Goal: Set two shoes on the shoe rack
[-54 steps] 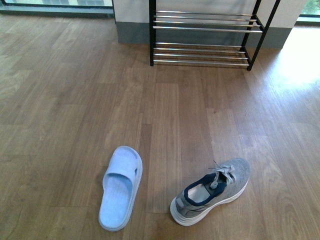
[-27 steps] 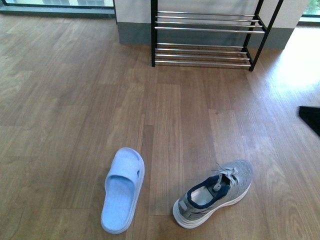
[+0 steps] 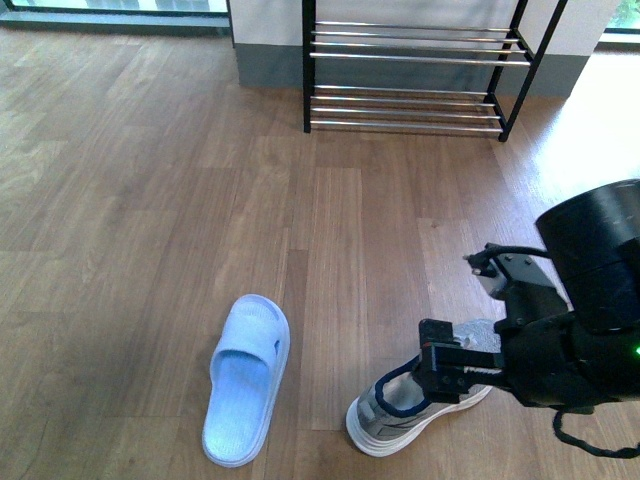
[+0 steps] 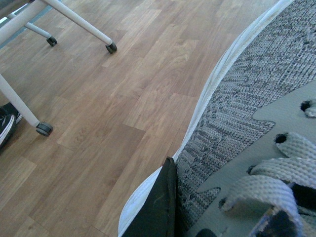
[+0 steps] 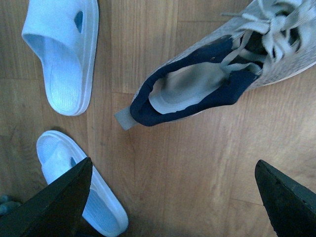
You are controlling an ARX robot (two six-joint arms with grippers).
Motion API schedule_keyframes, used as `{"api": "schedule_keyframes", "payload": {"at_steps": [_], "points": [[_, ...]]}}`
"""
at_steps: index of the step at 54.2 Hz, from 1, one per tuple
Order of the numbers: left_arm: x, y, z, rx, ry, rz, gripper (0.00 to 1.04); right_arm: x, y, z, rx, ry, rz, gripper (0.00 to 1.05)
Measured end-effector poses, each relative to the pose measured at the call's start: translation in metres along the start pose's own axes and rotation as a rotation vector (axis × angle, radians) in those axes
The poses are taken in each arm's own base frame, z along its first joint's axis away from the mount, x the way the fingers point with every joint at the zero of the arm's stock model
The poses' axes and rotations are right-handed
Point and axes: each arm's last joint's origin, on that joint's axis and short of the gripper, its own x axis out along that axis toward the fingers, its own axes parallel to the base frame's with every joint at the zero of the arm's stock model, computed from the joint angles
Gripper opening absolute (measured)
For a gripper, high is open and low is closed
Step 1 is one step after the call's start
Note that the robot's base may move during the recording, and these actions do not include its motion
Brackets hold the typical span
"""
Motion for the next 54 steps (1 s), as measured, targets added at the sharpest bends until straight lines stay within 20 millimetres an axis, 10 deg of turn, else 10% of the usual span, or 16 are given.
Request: {"api": "schedule_keyframes", "payload": {"at_steps": [25, 48, 54], "points": [[0.0, 0.0, 0.0, 0.0, 0.0, 0.0, 0.02, 0.057, -0.005, 0.016, 0.144, 0.026, -0.084, 0.95], [0.0, 0.0, 0.0, 0.0, 0.0, 0.0, 0.02, 0.102, -0.052, 0.026, 0.231, -0.005, -0.229, 0.95], [0.0, 0.0, 0.0, 0.0, 0.0, 0.0, 0.02, 0.107, -0.058, 0.029, 0.267, -0.02, -0.226, 0.75]]}}
